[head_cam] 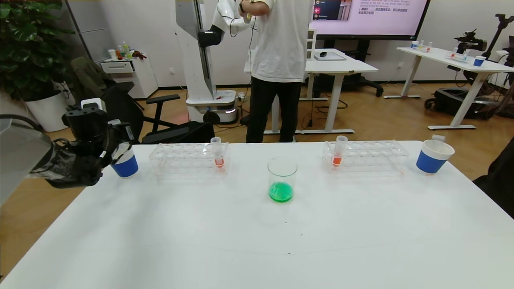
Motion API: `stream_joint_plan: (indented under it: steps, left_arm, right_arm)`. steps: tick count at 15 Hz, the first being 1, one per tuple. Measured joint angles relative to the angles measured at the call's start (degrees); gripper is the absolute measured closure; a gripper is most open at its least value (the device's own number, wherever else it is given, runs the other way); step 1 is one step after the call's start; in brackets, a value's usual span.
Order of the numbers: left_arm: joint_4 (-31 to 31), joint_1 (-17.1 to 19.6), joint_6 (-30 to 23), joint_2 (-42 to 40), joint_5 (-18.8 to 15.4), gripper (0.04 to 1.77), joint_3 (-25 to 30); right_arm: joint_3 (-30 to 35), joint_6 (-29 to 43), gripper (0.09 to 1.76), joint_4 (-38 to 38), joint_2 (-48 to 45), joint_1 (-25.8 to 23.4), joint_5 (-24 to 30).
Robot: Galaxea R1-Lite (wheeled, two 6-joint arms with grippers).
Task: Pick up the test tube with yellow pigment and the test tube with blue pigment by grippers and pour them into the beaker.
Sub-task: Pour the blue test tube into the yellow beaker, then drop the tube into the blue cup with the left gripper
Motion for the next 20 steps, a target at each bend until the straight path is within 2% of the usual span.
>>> stream_joint_plan:
  steps: [7, 10, 11, 12, 13, 14, 15, 20]
  left_arm:
    - [-0.2, 0.5, 0.5, 1.8, -0.5, 1.31, 1.1]
    - [-3.2, 0.6, 0.2, 2.8, -0.6, 1.3, 3.2]
    - [-3.6, 0.6, 0.2, 2.9, -0.7, 1.15, 3.7]
    - [-3.7, 0.6, 0.1, 3.0, -0.8, 0.9, 3.9]
    - [-3.9, 0.5, 0.2, 3.0, -0.7, 0.48, 3.9]
    - [-3.8, 0.5, 0.3, 3.0, -0.7, 0.21, 3.9]
    - [-3.9, 0.5, 0.7, 3.0, -0.6, 0.07, 3.9]
    - [-4.6, -0.1, 1.6, 1.1, -0.3, 0.06, 3.1]
  right_arm:
    - [0.0, 0.0, 0.11, 0.0, 0.0, 0.0, 0.0]
    - [0.0, 0.0, 0.11, 0.0, 0.0, 0.0, 0.0]
    - [0.0, 0.0, 0.11, 0.0, 0.0, 0.0, 0.0]
    - [0.0, 0.0, 0.11, 0.0, 0.0, 0.0, 0.0]
    - [0.0, 0.0, 0.11, 0.0, 0.0, 0.0, 0.0]
    - [0.0, 0.0, 0.11, 0.0, 0.0, 0.0, 0.0]
    - [0.0, 0.0, 0.11, 0.0, 0.0, 0.0, 0.0]
    - [0.0, 0.0, 0.11, 0.0, 0.0, 0.0, 0.0]
